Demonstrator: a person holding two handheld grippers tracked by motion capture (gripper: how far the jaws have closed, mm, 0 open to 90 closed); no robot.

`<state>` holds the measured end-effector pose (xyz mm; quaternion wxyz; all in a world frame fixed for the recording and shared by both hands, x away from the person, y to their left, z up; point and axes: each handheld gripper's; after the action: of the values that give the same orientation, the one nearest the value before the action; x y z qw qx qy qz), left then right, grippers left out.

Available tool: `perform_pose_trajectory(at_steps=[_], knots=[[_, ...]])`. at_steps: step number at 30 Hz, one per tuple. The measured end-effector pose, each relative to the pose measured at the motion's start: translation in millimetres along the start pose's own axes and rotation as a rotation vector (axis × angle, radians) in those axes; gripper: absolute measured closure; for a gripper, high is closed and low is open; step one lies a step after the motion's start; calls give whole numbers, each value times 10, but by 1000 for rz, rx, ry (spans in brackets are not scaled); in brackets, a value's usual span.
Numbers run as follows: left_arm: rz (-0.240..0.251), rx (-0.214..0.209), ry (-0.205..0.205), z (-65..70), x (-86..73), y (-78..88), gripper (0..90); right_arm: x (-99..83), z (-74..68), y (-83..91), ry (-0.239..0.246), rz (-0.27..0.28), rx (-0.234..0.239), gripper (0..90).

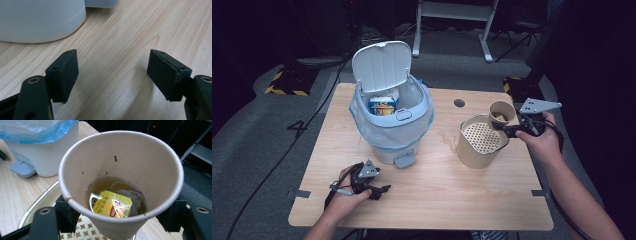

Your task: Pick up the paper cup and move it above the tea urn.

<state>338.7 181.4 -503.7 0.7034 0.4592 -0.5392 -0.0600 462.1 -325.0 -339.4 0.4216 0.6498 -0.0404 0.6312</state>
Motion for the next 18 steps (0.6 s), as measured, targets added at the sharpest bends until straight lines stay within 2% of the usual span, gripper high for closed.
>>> perform_pose_trajectory(at_steps=[5, 18], knots=[[0, 0, 0, 0, 0, 0, 255, -25, 29, 14, 25, -16, -31, 308], [0, 0, -1, 0, 0, 0, 255, -3, 1, 18, 148, -60, -101, 313]])
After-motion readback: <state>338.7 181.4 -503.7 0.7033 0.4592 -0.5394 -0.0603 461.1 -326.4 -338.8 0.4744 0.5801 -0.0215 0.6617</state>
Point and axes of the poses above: each handheld gripper's, and its own axes: y roughly backward along the jaws, x roughly out of its top, z roughly to its right, and after that the axes turned 2 degrees about -y, right-handed
